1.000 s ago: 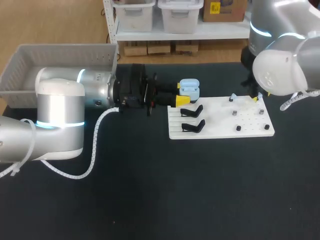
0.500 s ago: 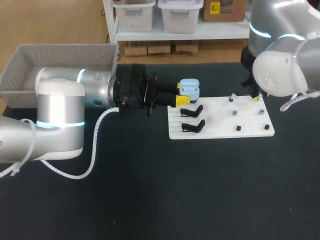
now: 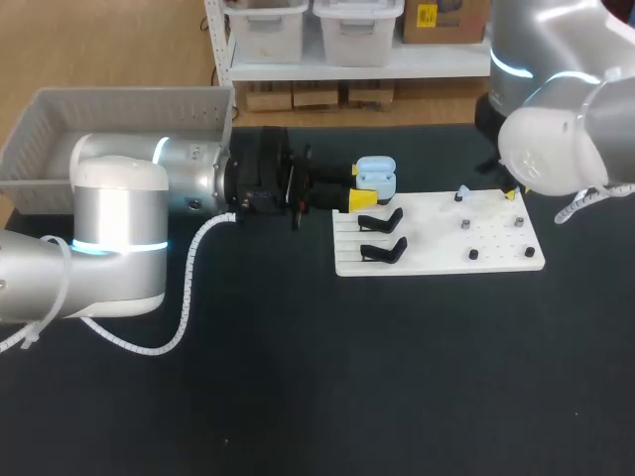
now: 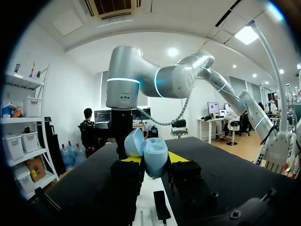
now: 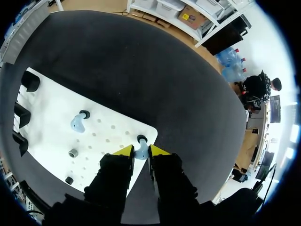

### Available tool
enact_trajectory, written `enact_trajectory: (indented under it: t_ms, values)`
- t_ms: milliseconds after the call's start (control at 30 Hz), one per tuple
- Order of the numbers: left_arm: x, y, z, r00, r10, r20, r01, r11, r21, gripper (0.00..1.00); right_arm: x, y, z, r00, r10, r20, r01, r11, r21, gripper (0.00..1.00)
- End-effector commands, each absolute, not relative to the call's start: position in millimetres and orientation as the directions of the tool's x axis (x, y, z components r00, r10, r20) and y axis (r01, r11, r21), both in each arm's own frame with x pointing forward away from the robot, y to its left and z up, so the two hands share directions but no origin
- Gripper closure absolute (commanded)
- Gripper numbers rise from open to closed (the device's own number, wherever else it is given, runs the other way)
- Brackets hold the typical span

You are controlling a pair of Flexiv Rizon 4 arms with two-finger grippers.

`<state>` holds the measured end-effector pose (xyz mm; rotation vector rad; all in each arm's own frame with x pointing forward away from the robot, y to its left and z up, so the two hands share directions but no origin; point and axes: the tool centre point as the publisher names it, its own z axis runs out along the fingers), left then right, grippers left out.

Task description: Pick up each earbud case from the left stands, insert the matching earbuds, close the lid, and place the case in the box.

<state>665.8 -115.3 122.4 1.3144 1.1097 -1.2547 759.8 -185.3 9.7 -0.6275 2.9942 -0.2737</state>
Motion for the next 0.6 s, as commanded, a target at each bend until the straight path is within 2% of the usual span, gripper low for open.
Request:
enact_trajectory:
  t_ms: [33, 367, 600]
  values:
    - [664.8, -115.4, 121.2, 0.056, -0.010, -0.998, 0.992, -0.110, 0.057, 1.00, 752.9, -186.1, 17.3, -0.914, -0.402, -0.046, -0.386, 0.900, -0.201, 1.00]
    - [664.8, -115.4, 121.2, 0.056, -0.010, -0.998, 0.992, -0.110, 0.057, 1.00, 718.3, -182.4, 79.1, -0.925, -0.375, -0.057, -0.357, 0.912, -0.200, 1.00]
    - [664.8, -115.4, 121.2, 0.056, -0.010, -0.998, 0.992, -0.110, 0.057, 1.00, 701.2, -165.0, 108.9, -0.931, -0.365, 0.021, -0.363, 0.913, -0.188, 1.00]
